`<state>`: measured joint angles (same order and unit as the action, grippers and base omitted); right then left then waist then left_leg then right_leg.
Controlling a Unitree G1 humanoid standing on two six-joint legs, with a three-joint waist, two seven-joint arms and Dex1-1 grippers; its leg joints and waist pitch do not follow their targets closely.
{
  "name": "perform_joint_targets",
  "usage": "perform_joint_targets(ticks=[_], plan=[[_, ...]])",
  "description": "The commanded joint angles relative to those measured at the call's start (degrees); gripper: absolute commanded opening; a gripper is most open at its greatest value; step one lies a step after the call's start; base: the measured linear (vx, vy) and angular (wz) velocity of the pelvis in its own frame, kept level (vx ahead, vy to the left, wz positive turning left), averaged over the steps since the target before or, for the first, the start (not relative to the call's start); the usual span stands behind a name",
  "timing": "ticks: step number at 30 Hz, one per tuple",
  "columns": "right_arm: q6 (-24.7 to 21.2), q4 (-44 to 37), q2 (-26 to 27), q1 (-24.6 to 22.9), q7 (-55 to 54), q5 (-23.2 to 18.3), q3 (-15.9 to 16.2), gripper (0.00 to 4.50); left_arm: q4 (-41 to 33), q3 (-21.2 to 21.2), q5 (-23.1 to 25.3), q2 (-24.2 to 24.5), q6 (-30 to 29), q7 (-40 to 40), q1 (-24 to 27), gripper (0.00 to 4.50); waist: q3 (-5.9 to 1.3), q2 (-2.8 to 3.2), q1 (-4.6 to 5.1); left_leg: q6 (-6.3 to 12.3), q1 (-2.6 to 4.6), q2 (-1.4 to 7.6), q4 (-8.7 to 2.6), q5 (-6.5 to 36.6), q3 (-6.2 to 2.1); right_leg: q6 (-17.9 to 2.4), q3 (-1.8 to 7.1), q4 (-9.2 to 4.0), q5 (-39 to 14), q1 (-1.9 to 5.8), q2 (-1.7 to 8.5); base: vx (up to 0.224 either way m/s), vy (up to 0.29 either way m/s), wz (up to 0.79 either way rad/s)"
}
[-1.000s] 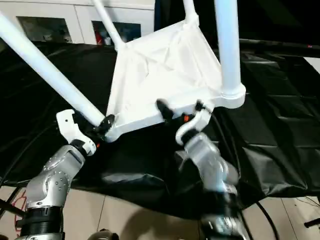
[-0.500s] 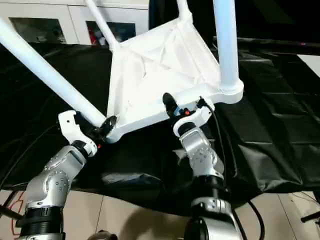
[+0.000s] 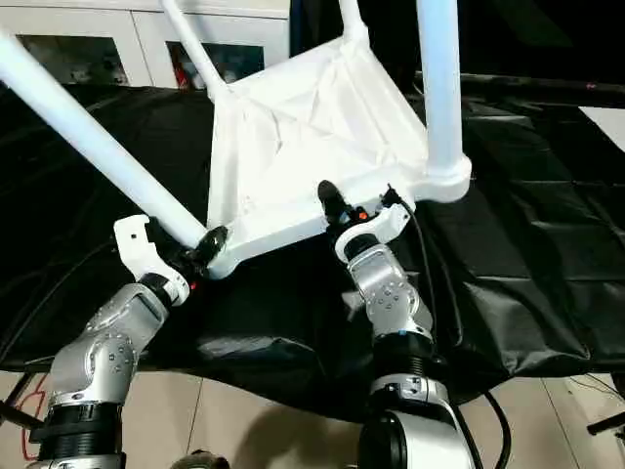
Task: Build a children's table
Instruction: Flip table
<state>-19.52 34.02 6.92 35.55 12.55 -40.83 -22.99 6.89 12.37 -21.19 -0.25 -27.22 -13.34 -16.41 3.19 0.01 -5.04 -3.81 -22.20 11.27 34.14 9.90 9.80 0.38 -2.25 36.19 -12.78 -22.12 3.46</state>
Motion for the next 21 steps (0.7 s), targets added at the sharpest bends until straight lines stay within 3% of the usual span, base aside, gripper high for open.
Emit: perform_joint_targets(ticks=[1, 3, 5, 6, 13, 14, 15, 17, 19, 21], plan=[[1.35, 0.26, -0.87, 0.89, -1.17, 0.86, -0.76, 2.34, -0.34, 1.41, -3.85, -0.89, -0.43, -0.43, -0.76, 3.22, -4.28, 0.08, -0.27, 1.17, 1.03, 1.53, -3.55, 4.25, -0.23, -11.35, 1.97, -3.36, 4.92, 2.6, 3.89, 0.0, 0.0, 0.0], [2.02, 0.19, -1.13, 0.97, -1.17, 1.29, -0.45, 2.18, -1.43, 1.92, -5.93, 0.69, -1.94, -3.16, 0.08, 3.39, -4.29, 0.39, -0.38, 0.74, 1.12, 1.5, -3.57, 4.74, -0.24, -11.95, 1.95, -3.32, 4.51, 2.51, 3.94, 0.0, 0.0, 0.0], [2.16, 0.05, -1.19, 0.97, -1.19, 1.37, -0.44, 2.15, -1.99, 1.64, -6.14, 1.4, -2.52, -4.06, 0.5, 3.57, -4.31, 0.25, -0.36, 0.49, 1.08, 1.5, -3.65, 5.02, -0.26, -12.03, 1.91, -3.25, 4.44, 2.55, 3.82, 0.0, 0.0, 0.0], [2.51, -0.55, -1.35, 1.01, -1.5, 1.3, -0.74, 2.14, -3.41, 0.63, -5.87, 4.84, -4.13, -7.77, 2.3, 3.66, -4.33, 0.42, -0.41, 0.44, 1.16, 1.52, -3.65, 5.02, -0.27, -11.97, 1.9, -3.24, 4.36, 2.49, 3.84, 0.0, 0.0, 0.0], [3.6, -2.0, -1.71, 1.2, -2.22, 2.2, -0.54, 2.1, -7.76, -1.75, -6.34, 13.9, -8.05, -17.41, 8.54, 4.37, -4.12, 0.9, -0.41, -0.19, 1.54, 1.61, -3.9, 6.74, -0.2, -11.1, 1.9, -3.44, 1.28, 1.96, 3.65, 0.0, 0.0, 0.0], [4.09, -2.4, -1.93, 1.15, -2.22, 2.84, -0.16, 2.1, -8.74, -2.74, -5.9, 15.5, -7.57, -18.86, 9.74, 4.37, -4.05, 0.67, -0.47, -0.47, 1.51, 1.65, -4.05, 7.49, -0.2, -10.82, 1.91, -3.55, 0.27, 1.91, 3.6, 0.0, 0.0, 0.0], [4.61, -2.86, -2.12, 1.04, -2.27, 3.56, 0.24, 2.1, -9.64, -3.66, -5.44, 16.93, -6.98, -20.11, 10.77, 4.43, -4.06, 0.82, -0.58, -0.72, 1.54, 1.68, -4.09, 7.78, -0.2, -10.72, 1.93, -3.48, -0.11, 1.9, 3.66, 0.0, 0.0, 0.0], [5.15, -5.12, -3.01, 0.61, -2.76, 5.68, 1.76, 2.1, -12.56, -5.14, -3.91, 19.58, -5.15, -21.7, 12.22, 4.5, -3.86, 0.25, -0.75, -0.91, 1.54, 1.77, -4.36, 8.53, -0.15, -9.89, 2.01, -3.68, -1.98, 1.81, 3.67, 0.0, 0.0, 0.0], [6.02, -6.42, -3.98, 0.47, -3.64, 7.64, 2.76, 2.1, -16.6, -7.55, -3.76, 21.71, -5.68, -24.14, 11.99, 4.5, -3.82, 0.58, -1.21, -1.6, 1.84, 1.85, -4.35, 8.96, -0.09, -9.52, 2.08, -3.68, -2.92, 1.48, 3.73, 0.0, 0.0, 0.0], [6.61, -6.79, -4.53, 0.46, -4.57, 8.93, 3.22, 2.1, -18.48, -8.76, -3.87, 22.65, -6.22, -25.35, 11.74, 4.5, -3.81, 0.58, -1.35, -2.14, 1.71, 1.78, -4.38, 8.75, -0.05, -9.17, 2.08, -3.54, -2.89, 1.48, 3.63, 0.0, 0.0, 0.0]])
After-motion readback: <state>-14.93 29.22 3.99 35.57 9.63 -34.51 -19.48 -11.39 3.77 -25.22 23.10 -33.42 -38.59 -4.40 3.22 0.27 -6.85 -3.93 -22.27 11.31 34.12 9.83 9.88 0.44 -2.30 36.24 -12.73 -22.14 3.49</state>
